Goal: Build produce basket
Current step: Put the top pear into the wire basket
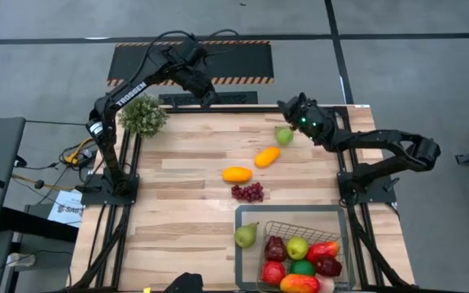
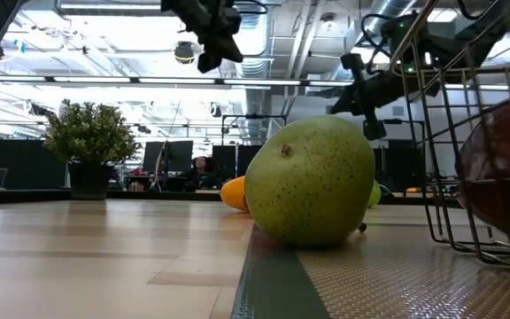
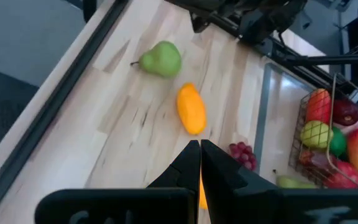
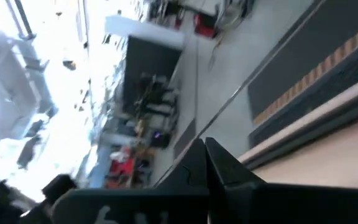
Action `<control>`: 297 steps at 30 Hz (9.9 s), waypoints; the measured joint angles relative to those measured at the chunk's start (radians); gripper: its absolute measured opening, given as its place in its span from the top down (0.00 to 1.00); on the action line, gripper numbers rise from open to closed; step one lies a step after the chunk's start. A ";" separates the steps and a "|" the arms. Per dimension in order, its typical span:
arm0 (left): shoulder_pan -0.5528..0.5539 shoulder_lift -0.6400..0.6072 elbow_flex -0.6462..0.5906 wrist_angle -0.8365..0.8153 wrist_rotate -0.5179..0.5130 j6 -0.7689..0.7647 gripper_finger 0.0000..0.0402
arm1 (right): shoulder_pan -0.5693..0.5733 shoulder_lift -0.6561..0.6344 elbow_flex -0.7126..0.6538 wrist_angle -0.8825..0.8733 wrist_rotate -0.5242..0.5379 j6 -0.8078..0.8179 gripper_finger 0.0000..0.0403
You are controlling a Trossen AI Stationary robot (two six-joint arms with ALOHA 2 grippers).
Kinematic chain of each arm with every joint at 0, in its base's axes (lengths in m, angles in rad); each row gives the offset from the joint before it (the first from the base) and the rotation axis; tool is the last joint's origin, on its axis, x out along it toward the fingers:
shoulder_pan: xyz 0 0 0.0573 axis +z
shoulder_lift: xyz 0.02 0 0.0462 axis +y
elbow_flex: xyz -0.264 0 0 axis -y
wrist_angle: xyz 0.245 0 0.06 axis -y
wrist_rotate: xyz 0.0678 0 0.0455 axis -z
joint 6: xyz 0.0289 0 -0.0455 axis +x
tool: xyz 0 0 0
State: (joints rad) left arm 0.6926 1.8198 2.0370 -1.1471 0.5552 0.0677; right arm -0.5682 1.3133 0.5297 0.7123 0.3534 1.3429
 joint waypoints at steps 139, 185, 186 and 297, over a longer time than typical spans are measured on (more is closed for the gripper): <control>-0.035 -0.119 -0.031 -0.126 -0.196 -0.004 0.66 | 0.228 0.791 1.094 -1.524 -0.363 -0.457 0.07; -0.035 -0.119 -0.030 -0.122 -0.201 0.053 0.66 | 0.304 0.691 1.093 -1.725 -0.272 -0.617 0.11; -0.035 -0.119 -0.030 -0.121 -0.201 0.053 0.66 | 0.305 0.688 1.093 -1.735 -0.280 -0.618 0.10; -0.035 -0.118 -0.030 -0.075 -0.200 0.067 0.66 | 1.313 0.534 1.069 -1.967 -0.434 0.065 0.07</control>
State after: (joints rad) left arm 0.6579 1.7016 2.0071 -1.2218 0.3550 0.1352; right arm 0.7450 1.8470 1.5990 -1.2549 -0.0811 1.4077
